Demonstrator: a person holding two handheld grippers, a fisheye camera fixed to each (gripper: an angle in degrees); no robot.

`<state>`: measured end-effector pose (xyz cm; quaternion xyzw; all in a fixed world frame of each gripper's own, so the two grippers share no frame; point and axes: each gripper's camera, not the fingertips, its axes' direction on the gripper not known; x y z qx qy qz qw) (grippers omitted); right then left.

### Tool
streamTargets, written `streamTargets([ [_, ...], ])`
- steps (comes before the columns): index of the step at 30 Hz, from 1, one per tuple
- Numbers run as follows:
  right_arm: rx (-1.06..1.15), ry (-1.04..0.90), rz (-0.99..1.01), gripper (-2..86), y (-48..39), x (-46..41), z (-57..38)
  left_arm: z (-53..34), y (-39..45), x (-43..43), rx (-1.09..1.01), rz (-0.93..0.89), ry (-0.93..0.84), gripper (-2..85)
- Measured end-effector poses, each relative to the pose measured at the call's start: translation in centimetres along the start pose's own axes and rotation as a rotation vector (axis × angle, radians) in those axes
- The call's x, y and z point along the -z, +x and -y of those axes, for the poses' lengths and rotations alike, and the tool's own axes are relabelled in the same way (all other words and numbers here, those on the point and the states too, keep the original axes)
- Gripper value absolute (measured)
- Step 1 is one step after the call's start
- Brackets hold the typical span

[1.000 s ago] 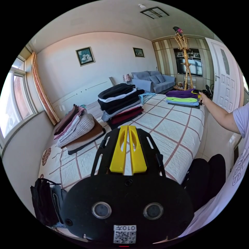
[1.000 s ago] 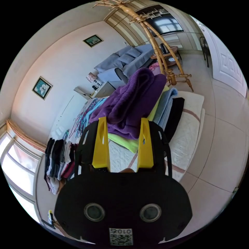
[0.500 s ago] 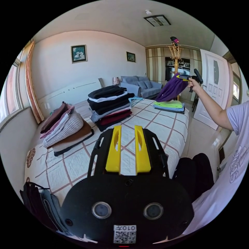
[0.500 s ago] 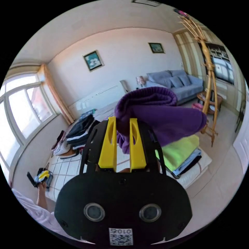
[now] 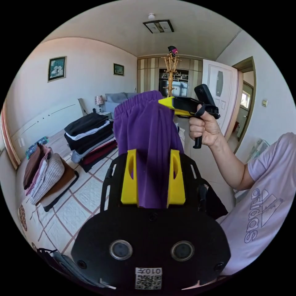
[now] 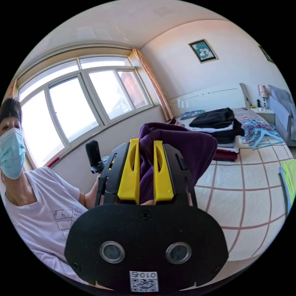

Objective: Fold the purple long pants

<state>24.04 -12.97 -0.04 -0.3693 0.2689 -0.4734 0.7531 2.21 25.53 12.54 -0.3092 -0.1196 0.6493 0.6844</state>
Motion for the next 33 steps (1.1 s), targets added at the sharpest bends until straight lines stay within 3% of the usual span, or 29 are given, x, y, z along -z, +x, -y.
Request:
streamTargets([
  [9,0.124,-0.020,0.027,7.0,-1.2,-3.3,-0.2,-4.0,-0.7,4.7,-0.108,0.074,-0.031,9.4],
  [12,-0.019,-0.020,0.033,7.3,2.1,-3.4,-4.4,-6.1,0.6,0.3,-0.089,0.004,-0.114,10.4],
  [15,-0.313,-0.012,-0.008,7.8,6.1,-2.7,-9.8,-8.5,1.6,-4.3,-0.029,-0.142,-0.213,11.9],
  [17,-0.388,-0.028,-0.086,7.9,6.4,-1.8,-12.2,-9.2,1.9,-4.9,0.023,-0.214,-0.176,12.6],
  [24,-0.347,0.006,-0.033,8.0,4.5,-1.9,-12.4,-8.0,3.5,-6.1,-0.002,-0.200,-0.170,12.5],
  [27,-0.312,-0.012,-0.048,8.1,3.6,-2.6,-11.5,-9.0,3.6,-6.0,-0.002,-0.092,-0.180,10.6],
  [33,-0.367,-0.003,-0.009,8.4,4.5,-3.3,-11.8,-12.9,-0.7,-4.5,0.117,-0.170,-0.124,6.7],
])
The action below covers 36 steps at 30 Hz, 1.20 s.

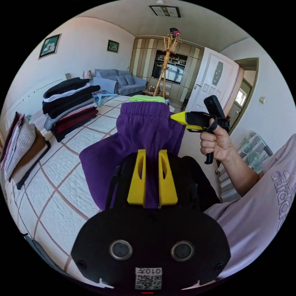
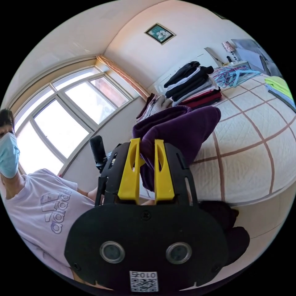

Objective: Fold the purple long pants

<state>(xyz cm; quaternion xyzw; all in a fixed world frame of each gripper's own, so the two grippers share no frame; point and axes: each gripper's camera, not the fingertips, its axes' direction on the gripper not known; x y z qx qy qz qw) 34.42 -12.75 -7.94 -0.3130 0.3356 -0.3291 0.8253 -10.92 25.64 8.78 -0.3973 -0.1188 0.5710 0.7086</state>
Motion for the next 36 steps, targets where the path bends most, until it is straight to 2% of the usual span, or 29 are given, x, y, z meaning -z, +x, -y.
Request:
streamTargets([
  [3,-0.059,0.055,-0.010,8.5,1.4,1.1,-0.5,-3.0,-5.4,3.8,0.187,-0.116,0.149,6.1],
  [5,-0.109,0.027,-0.126,8.6,2.6,1.6,-1.3,-5.5,-8.5,6.9,0.271,-0.155,0.261,5.9],
  [7,-0.158,-0.005,-0.212,8.6,3.8,1.6,-2.3,-9.4,-11.5,11.4,0.350,-0.128,0.393,5.9],
  [10,-0.257,-0.035,-0.259,8.5,6.0,1.1,-4.2,-14.8,-13.7,16.4,0.445,-0.032,0.498,6.2],
  [13,-0.336,-0.028,-0.251,8.6,7.7,0.4,-5.5,-19.9,-14.9,20.4,0.548,0.081,0.571,6.7],
  [17,-0.416,-0.066,-0.264,8.5,9.8,-0.5,-5.7,-24.5,-16.3,23.1,0.685,0.181,0.572,7.5],
  [20,-0.463,-0.104,-0.224,7.7,10.8,-1.6,-5.3,-27.6,-17.6,22.8,0.803,0.157,0.570,7.9],
  [22,-0.476,-0.119,-0.219,6.5,10.3,-1.7,-4.2,-29.2,-18.5,22.2,0.870,0.085,0.640,8.0],
  [27,-0.222,-0.049,-0.135,4.8,5.2,0.1,5.4,-22.6,-20.3,24.2,0.697,0.068,0.636,8.2],
  [29,-0.085,-0.026,-0.180,4.6,2.4,1.0,11.3,-19.4,-20.8,25.5,0.624,0.066,0.673,8.3],
  [31,-0.038,0.013,-0.201,4.5,1.0,2.4,14.5,-16.4,-20.2,27.7,0.534,0.074,0.771,8.6],
  [36,0.140,0.146,-0.203,4.8,-1.7,7.9,16.0,-16.1,-16.2,29.5,0.378,0.124,0.830,9.1],
])
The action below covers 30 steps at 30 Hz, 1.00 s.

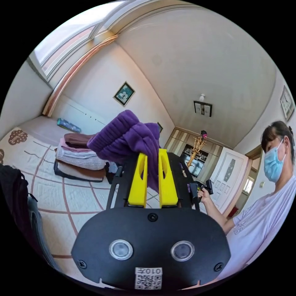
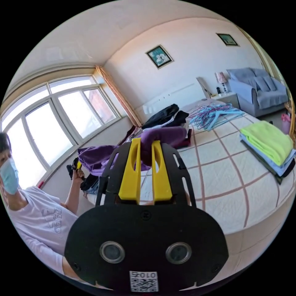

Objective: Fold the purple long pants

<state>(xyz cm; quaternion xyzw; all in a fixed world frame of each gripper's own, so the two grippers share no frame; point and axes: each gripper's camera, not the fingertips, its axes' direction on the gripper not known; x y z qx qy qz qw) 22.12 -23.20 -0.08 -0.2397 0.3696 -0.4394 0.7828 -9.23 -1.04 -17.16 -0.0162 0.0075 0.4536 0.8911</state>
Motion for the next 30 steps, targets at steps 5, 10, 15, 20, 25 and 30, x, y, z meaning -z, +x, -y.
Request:
streamTargets([
  [5,-0.252,-0.096,-0.051,6.9,7.6,0.7,-6.6,-10.7,-1.4,-1.8,0.248,-0.027,-0.219,8.8],
  [10,-0.454,-0.357,-0.349,9.0,10.7,-1.9,-11.9,-22.9,-4.8,-2.0,0.554,0.225,-0.540,8.0],
  [15,-0.337,-0.340,-0.619,10.5,5.5,-1.9,-12.6,-18.9,-2.9,1.2,0.367,0.449,-0.519,10.2],
  [20,0.096,-0.302,-0.447,14.0,-5.8,-8.1,-12.0,-15.8,-1.8,-2.2,0.188,0.535,-0.569,14.9],
  [25,0.313,-0.391,-0.375,16.0,-11.5,-15.0,-13.5,-18.7,-4.3,-6.8,0.281,0.427,-0.659,17.5],
  [30,0.435,-0.540,-0.478,16.3,-13.4,-18.8,-15.0,-19.8,-5.5,-7.2,0.333,0.402,-0.662,19.2],
])
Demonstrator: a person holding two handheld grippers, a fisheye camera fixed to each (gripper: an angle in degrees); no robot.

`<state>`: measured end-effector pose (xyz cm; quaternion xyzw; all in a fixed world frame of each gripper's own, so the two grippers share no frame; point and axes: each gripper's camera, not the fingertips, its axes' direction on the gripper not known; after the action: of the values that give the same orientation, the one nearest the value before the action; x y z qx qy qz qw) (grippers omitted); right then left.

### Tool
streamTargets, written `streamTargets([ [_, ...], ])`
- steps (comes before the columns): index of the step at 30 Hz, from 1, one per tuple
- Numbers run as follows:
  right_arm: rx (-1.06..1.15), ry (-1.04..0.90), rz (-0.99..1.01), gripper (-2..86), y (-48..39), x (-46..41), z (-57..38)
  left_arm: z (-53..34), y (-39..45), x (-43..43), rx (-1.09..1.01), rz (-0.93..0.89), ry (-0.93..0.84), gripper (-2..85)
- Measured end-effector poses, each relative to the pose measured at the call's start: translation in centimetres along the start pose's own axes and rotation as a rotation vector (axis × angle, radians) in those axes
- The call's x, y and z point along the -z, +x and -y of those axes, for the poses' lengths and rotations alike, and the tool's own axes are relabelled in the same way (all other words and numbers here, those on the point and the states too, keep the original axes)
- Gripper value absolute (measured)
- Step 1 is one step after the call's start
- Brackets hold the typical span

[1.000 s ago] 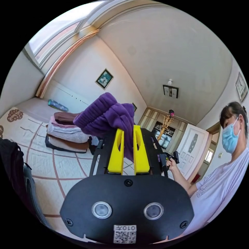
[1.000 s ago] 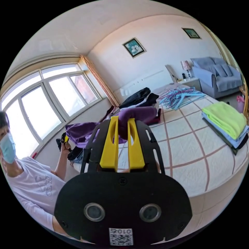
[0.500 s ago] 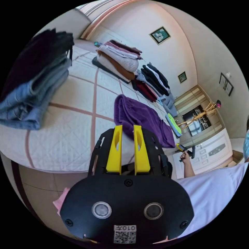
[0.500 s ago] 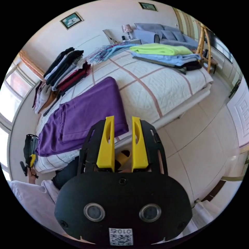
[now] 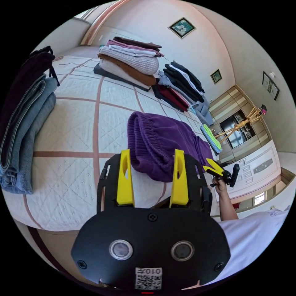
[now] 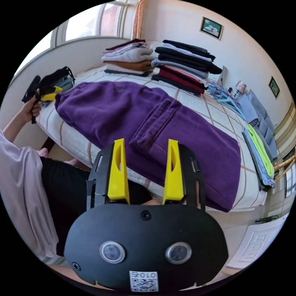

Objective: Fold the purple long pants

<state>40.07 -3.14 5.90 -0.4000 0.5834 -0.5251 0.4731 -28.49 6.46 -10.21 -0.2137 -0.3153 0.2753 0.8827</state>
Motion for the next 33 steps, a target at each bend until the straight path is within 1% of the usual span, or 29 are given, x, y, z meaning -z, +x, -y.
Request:
streamTargets([
  [3,-0.001,-0.033,-0.008,15.4,0.1,-0.7,-0.1,0.0,-0.3,-0.7,-0.001,0.015,-0.018,20.2],
  [6,-0.020,-0.030,0.004,13.2,0.5,-0.6,-0.3,0.2,-1.1,-1.9,0.026,-0.035,-0.047,20.8],
  [9,-0.076,-0.009,0.062,9.3,1.8,0.0,-0.7,0.4,-0.7,-2.5,0.007,-0.010,-0.060,20.5],
  [11,-0.177,0.033,0.179,7.1,3.7,0.7,-1.6,0.5,-0.7,-2.5,0.004,0.000,-0.068,20.0],
  [13,-0.281,0.076,0.244,6.7,5.3,1.2,-2.7,0.5,-0.8,-2.5,0.012,-0.029,-0.074,18.9],
  [17,-0.463,0.207,0.302,6.4,7.6,2.9,-5.6,0.1,-0.8,-2.1,0.034,-0.050,-0.065,15.7],
  [20,-0.507,0.249,0.304,6.3,8.2,3.9,-6.6,-0.4,-1.7,-1.2,0.081,-0.129,0.004,12.2],
  [22,-0.511,0.263,0.302,6.3,8.4,4.4,-6.6,-0.6,-3.0,0.3,0.132,-0.278,0.105,8.9],
  [23,-0.514,0.269,0.308,6.3,8.5,4.8,-6.4,-0.6,-3.3,0.7,0.140,-0.330,0.136,8.5],
  [24,-0.514,0.273,0.310,6.3,8.6,5.0,-6.3,-0.5,-3.8,1.0,0.150,-0.430,0.170,7.6],
  [25,-0.511,0.282,0.308,6.2,8.7,5.5,-6.0,-0.1,-3.7,1.3,0.131,-0.478,0.181,7.2],
  [26,-0.504,0.286,0.297,6.2,8.8,5.8,-5.6,0.1,-3.5,1.4,0.114,-0.478,0.184,7.0],
  [28,-0.495,0.280,0.263,6.2,8.6,6.1,-5.0,0.7,-2.2,2.0,0.053,-0.403,0.168,7.1],
  [33,-0.420,0.224,0.180,6.5,5.6,4.7,-3.8,0.3,-2.1,1.3,0.085,-0.225,0.092,9.2],
])
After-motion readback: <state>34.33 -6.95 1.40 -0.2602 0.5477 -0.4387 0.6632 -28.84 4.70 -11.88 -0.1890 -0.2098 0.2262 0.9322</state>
